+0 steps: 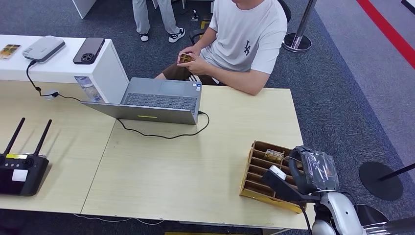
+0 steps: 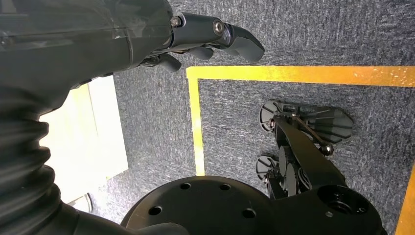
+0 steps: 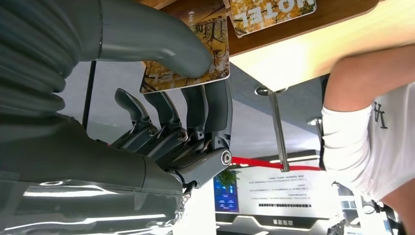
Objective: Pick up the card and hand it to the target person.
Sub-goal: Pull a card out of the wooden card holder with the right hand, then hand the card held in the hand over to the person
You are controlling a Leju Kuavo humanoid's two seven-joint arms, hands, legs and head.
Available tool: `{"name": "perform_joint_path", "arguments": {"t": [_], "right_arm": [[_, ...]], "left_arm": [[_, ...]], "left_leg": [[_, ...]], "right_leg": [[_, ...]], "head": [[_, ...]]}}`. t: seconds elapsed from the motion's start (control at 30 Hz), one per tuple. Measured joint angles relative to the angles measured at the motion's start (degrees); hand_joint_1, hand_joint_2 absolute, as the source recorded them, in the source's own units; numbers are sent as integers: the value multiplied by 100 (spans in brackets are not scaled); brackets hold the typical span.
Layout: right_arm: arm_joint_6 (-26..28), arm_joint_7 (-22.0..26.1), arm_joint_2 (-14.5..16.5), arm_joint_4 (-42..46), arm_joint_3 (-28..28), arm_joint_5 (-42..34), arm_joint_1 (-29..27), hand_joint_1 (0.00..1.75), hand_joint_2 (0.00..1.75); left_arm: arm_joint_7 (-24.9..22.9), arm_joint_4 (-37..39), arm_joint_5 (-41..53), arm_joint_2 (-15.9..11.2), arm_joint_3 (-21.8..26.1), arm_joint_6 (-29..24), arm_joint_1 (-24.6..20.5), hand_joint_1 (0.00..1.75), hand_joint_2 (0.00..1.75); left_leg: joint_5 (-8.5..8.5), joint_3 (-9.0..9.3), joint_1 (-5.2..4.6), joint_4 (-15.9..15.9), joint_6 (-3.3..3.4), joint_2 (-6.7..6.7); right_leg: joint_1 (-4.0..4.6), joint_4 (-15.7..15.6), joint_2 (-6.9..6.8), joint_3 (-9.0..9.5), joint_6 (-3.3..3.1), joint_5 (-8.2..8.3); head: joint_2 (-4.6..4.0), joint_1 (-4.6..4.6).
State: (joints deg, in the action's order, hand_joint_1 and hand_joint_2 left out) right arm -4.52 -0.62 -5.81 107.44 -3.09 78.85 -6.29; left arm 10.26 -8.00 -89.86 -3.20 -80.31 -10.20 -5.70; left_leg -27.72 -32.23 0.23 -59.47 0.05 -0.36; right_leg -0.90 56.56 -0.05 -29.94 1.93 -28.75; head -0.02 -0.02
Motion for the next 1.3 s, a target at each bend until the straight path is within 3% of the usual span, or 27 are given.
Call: {"name": "perform_joint_path", "arguments": {"t": [0.7, 1.0, 1.13, 1.3], "right_arm": [[-20, 350, -108, 189, 358, -498, 119, 150, 175], [-396, 1535, -438, 364, 402, -2247, 255, 150, 175], [-145, 1695, -437, 391, 402, -2426, 421, 150, 175], [559, 1664, -339, 281, 403, -2192, 794, 150, 175]], "left_arm": [[37, 0, -1, 3, 7, -7, 0, 0, 175], [56, 0, -1, 1, 7, 33, -4, 0, 175], [60, 0, -2, 1, 7, 41, -5, 0, 175], [87, 0, -1, 1, 7, 42, -7, 0, 175]], "left_leg": [[0, -2, 0, 0, 0, -1], [0, -1, 0, 0, 0, -1], [0, -2, 0, 0, 0, -1], [2, -1, 0, 0, -1, -1]], "right_leg": [[0, 0, -1, 0, 0, 0], [0, 0, 0, -1, 0, 0], [0, 1, 0, -1, 0, 0], [0, 1, 1, 0, 0, 1]], "head": [[0, 0], [0, 0], [0, 1], [0, 1]]}}
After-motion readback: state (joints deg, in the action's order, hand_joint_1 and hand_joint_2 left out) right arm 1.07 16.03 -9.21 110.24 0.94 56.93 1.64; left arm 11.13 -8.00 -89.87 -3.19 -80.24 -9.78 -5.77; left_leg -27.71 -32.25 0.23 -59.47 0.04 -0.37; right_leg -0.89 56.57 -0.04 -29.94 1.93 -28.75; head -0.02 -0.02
